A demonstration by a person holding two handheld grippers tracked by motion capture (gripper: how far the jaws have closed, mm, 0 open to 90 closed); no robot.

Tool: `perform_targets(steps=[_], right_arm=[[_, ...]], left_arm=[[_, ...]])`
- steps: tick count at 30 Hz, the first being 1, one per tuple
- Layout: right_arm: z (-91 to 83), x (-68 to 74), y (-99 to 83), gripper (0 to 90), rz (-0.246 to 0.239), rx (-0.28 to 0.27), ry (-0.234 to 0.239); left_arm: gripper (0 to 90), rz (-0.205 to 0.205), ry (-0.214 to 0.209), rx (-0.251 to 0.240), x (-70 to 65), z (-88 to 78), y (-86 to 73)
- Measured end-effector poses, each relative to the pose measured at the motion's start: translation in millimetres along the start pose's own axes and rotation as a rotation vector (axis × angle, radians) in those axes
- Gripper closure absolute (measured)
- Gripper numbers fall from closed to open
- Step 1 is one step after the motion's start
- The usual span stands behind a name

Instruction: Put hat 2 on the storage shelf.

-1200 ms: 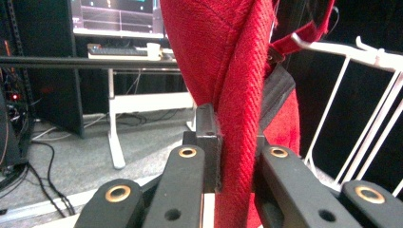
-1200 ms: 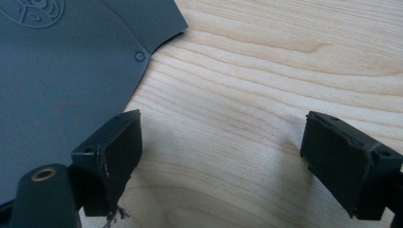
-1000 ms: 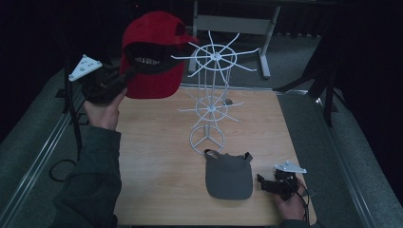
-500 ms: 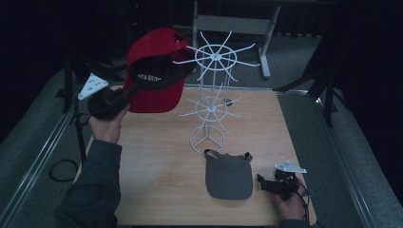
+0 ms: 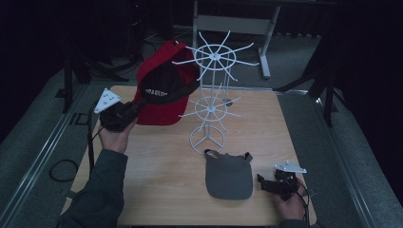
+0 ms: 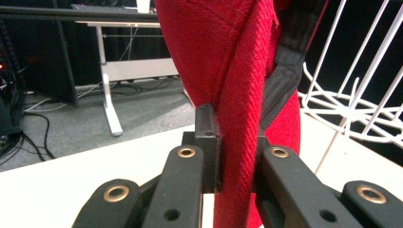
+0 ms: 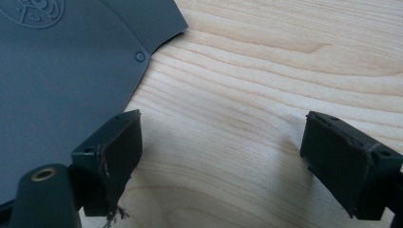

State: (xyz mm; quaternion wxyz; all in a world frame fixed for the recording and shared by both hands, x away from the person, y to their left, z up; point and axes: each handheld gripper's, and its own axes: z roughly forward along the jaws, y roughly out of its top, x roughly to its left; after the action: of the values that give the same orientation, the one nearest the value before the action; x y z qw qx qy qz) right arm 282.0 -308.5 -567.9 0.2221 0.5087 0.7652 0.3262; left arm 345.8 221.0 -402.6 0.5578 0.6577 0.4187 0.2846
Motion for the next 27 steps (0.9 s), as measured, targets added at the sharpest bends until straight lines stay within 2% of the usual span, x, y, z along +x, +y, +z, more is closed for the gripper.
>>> perform_targets(steps=[6, 8, 11, 18, 21, 24, 27], right_arm=[[0.0, 0.0, 0.0, 13.8, 0.000, 0.000, 0.000], [0.0, 0.0, 0.1, 13.8, 0.001, 0.000, 0.000], [0.1, -0.1, 0.1, 12.8, -0.004, 0.002, 0.003], [0.3, 0.0, 0.3, 12.7, -0.005, 0.003, 0.005], [-1.3, 0.5, 1.9, 19.2, 0.002, 0.015, 0.000], [-4.3, -1.5, 5.9, 33.4, 0.016, 0.033, -0.006], [-7.1, -5.3, 10.9, 44.3, 0.053, 0.026, 0.040]], left_arm=[[81.5, 0.000, -0.006, 0.015, 0.0, 0.2, -10.5], [77.4, 0.000, -0.020, 0.035, 0.9, 0.1, -13.1], [72.8, 0.011, -0.020, 0.056, 1.2, -0.6, -16.0], [57.2, 0.013, -0.019, 0.045, 3.4, -8.1, -15.9], [53.9, 0.009, -0.021, 0.033, 4.1, -14.5, -15.5], [52.2, 0.011, -0.019, 0.026, 5.3, -22.5, -15.6], [51.2, 0.014, -0.015, 0.025, 7.2, -29.1, -17.5]])
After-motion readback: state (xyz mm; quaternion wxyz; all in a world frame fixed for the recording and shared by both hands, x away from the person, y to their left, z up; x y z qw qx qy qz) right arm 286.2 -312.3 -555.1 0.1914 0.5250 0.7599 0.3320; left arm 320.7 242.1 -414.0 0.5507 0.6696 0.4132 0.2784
